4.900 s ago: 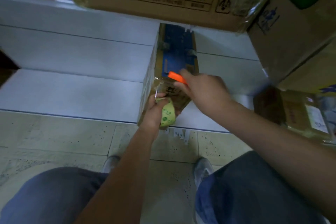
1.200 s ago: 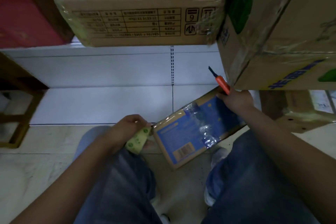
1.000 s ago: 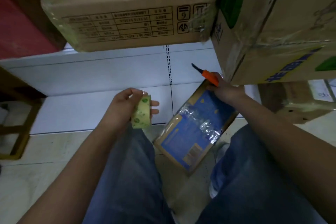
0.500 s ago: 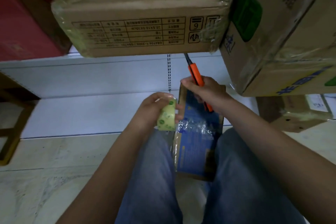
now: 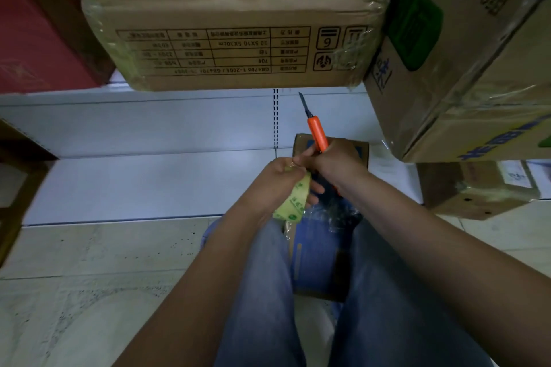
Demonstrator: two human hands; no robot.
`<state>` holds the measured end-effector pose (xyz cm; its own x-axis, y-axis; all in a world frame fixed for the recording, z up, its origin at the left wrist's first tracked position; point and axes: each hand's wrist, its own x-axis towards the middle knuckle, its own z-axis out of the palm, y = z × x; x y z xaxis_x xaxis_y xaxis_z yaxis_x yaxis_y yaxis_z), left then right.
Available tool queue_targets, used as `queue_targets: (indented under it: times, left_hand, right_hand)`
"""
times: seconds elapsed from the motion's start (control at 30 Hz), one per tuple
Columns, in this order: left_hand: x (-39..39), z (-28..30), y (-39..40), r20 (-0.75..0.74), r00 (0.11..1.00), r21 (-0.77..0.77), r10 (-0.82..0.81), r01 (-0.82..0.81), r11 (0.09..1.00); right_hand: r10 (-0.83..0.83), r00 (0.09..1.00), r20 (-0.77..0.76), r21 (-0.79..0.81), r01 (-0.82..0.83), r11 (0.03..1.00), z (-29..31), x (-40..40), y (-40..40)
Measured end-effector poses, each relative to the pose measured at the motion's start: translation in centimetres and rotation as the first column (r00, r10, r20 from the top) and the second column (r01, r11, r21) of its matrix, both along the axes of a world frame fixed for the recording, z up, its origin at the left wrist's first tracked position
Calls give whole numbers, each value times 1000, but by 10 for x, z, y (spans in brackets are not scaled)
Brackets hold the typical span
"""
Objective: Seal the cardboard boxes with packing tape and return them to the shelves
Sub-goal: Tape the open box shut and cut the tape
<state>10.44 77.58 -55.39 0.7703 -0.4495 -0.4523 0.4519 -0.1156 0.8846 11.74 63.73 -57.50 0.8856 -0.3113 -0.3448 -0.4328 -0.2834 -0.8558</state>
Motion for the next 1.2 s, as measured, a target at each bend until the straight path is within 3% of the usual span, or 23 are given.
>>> queue_targets:
  times: [0.13,0.3,0.47,0.57,0.7,0.87,0.93,1.0,1.1,1.2]
  left_hand:
    - [1,-3,-6,17,999,34,45,-46,998]
    - [14,-1,3,86,987,21,134,-136,990]
    - [0,5,20,80,984,106,158,-166,980]
    - [-6,-1,19,24,981,104,193,-195,975]
    - [10,-13,7,17,977,209,211,-210,955]
    - [24,-15,3,-6,996,262,85,-80,962]
    - [31,-19,0,-19,1000,318,-8,13,948]
    - [30,-13,-7,-95,994,270,-50,74,960]
    - [30,-9,-15,-148,988,240,-45,80,968]
    - [26,-9,-16,-151,988,219,-4,38,975]
  right_hand:
    - [-87,995,40,-129,92,987,-7,1,3]
    - [-168,984,51,94,163,982,1,38,-6]
    - [-204,977,65,8,204,979,3,81,-31]
    - [-117,992,-39,-51,115,992,0,101,-35]
    - [-18,990,-138,-218,-13,976,-4,121,-29]
    - [96,965,-245,-514,-214,831,-10,121,-32]
    - [131,954,-269,-567,-267,779,-14,121,-31]
    - [146,946,-288,-587,-295,754,-16,122,-30]
    - [158,933,-323,-628,-336,701,-18,121,-28]
    - [180,959,-220,-789,-283,546,-11,106,-25]
